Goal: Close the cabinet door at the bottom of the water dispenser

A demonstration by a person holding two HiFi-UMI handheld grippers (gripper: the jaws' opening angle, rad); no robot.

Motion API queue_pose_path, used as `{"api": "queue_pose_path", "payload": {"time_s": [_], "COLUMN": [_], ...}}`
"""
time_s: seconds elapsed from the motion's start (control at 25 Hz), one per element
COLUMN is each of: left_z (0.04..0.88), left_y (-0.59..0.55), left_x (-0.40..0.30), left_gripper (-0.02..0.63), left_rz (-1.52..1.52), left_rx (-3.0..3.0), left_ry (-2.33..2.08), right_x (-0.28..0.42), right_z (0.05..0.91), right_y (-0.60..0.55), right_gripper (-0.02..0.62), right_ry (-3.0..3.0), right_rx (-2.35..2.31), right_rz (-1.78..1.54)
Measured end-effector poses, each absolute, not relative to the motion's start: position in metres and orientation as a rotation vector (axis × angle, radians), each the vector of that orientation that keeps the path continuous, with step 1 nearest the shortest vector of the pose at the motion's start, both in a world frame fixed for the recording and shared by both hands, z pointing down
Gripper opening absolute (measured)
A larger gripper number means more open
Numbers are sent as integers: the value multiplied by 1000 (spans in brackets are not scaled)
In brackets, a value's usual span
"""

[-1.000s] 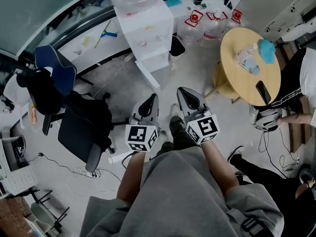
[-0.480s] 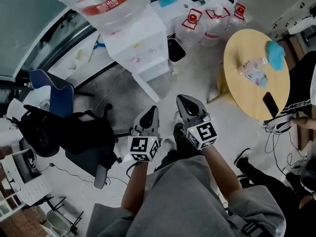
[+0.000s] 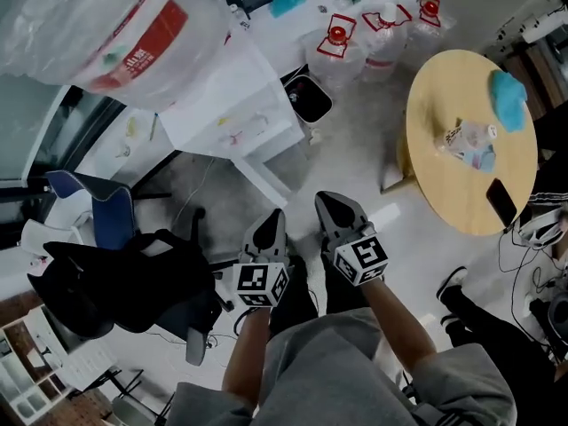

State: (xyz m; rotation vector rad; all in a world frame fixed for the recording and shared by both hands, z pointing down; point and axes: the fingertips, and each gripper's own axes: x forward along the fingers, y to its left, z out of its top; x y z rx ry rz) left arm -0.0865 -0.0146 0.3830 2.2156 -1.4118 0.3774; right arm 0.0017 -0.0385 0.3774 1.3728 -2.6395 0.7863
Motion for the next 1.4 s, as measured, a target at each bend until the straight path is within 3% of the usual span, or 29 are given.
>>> {"api": "queue_pose_path", "payload": {"time_s": [0.56,0.84,1.04,1.4], "left_z": [464,525,574,661], "left_y": [-35,-39,-35,-33], "left_x": [-124,-128,-136,-149], "left_gripper": [8,8,8,8], "left_rz": [476,527,584,669], "left_rx": [2218,2242,2252,2267], "left_ry": [-1298,-1220,-1171,-1083], "right_x": [-21,-40,-58,-79], "right_z": [454,535,597,696], "right_y": [-42,-30,-19,1], "right_gripper": [12,12,15,116], "right_ry": [-2563,-2496,-2431,-2328], "right_rx": [1542,1571,1524,1452], "right_rz": [1036,1391,1438,1219]}}
